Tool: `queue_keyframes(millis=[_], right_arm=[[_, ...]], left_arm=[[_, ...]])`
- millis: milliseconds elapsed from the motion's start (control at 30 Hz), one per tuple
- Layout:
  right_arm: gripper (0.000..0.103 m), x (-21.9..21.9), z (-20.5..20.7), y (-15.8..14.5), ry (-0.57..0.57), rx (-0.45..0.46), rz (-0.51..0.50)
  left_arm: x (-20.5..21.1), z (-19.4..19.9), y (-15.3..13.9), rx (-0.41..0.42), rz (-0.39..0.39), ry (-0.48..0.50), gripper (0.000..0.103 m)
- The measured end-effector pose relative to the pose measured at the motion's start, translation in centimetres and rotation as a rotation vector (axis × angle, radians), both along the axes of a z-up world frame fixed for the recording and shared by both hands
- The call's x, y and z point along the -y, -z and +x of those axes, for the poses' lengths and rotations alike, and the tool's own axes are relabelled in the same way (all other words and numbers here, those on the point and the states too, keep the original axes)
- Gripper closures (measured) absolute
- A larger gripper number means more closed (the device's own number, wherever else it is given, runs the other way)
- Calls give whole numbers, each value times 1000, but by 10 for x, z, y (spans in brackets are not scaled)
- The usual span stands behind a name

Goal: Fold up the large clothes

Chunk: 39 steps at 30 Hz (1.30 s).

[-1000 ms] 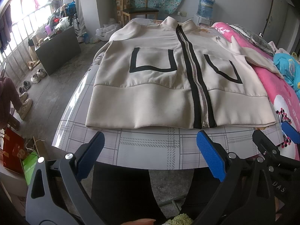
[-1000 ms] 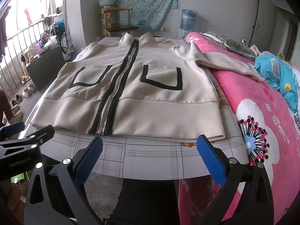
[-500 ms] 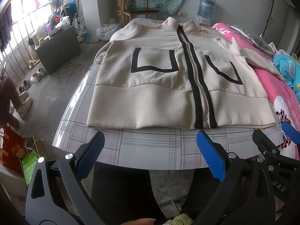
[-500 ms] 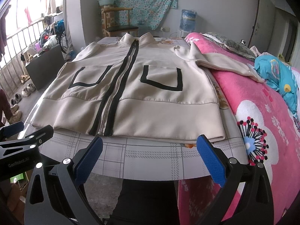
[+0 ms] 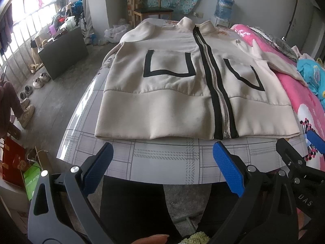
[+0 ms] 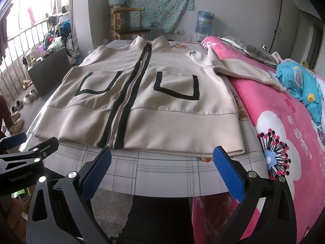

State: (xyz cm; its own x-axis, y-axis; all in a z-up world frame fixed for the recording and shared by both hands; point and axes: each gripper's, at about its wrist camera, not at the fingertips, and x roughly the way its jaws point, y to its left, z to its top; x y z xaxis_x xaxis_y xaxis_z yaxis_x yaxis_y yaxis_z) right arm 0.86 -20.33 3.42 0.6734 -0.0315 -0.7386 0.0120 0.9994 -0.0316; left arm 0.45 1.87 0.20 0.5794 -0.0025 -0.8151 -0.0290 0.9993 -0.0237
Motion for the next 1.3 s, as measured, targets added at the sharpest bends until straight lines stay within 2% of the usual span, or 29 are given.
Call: queue_keyframes(millis=[367, 567, 633, 667, 767, 833, 933, 1033, 1167, 1233, 1267, 1300], right_arm=[[5, 13, 9, 4, 8, -8, 16], [5, 52, 15, 15, 59, -28, 21], [5, 68, 19, 18, 87, -35, 9], [5, 76, 20, 19, 99, -37, 10], [5, 102, 25, 24, 135, -52, 36], [6, 111, 31, 28, 146, -66, 63], [11, 125, 40, 34, 150, -82, 110], [20, 134, 54, 44, 152, -106, 142], [34, 136, 67, 54, 156, -141, 129], [40, 135, 72, 56, 162, -142, 92], [42, 134, 74, 55, 162, -142, 79], [45, 134, 76, 55, 160, -141, 70]], left_arm=[[11, 7, 23, -34, 11, 59, 8], [-6, 8, 30, 27, -68, 122, 8], [-16, 10, 33, 44, -124, 148, 8], [-27, 12, 36, 55, -176, 146, 8], [-46, 18, 41, 59, -213, 119, 8], [-59, 25, 41, 72, -200, 102, 8], [-73, 34, 36, 113, -119, 45, 8], [-88, 52, 37, 130, -64, -32, 8], [-101, 73, 47, 119, -14, -94, 8], [-103, 83, 54, 102, 4, -104, 18], [-105, 88, 58, 87, 5, -105, 30], [-106, 91, 61, 74, 0, -109, 33]])
